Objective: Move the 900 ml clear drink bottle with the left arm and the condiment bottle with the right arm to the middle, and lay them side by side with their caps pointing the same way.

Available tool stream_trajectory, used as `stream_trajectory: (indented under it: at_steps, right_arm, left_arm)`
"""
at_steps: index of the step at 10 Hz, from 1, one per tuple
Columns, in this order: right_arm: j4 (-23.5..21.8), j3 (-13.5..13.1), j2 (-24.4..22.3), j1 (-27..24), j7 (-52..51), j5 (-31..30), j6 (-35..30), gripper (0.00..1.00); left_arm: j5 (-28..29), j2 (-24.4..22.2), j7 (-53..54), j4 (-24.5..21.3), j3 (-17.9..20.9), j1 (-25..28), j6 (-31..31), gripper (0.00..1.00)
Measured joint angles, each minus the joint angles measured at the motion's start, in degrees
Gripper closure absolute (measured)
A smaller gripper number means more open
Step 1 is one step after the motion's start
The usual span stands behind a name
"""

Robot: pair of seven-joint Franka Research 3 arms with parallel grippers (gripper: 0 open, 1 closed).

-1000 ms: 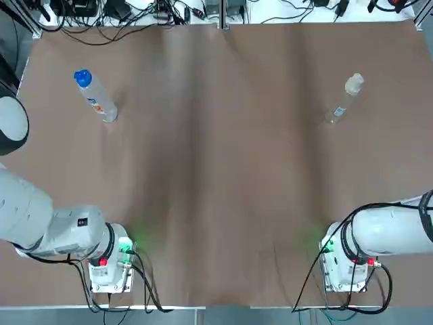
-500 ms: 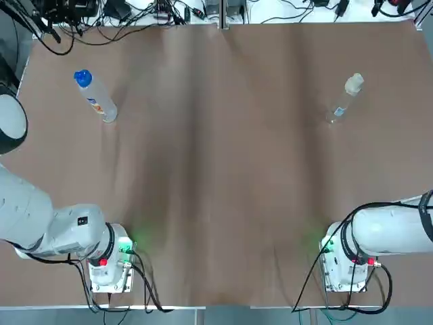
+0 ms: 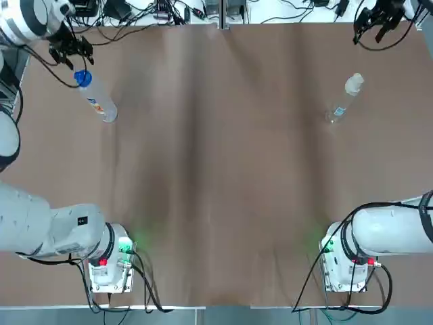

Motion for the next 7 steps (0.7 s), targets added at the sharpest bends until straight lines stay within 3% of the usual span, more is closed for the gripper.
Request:
stream_trajectory:
  at_steps: [3, 7]
  right_arm:
    - [-9.58, -0.11, -1.19, -0.06, -0.34, -3.09, 7.71, 0.04]
    - [-14.77, -0.39, -1.78, -1.92, -2.31, -3.7, 12.57, 0.04]
  left_arm:
    - [0.0, -1.75, 0.27, -2.83, -0.06, 0.05, 1.81, 0.0]
    - [0.0, -1.36, 2.54, -3.12, -0.01, 2.79, 3.09, 0.0]
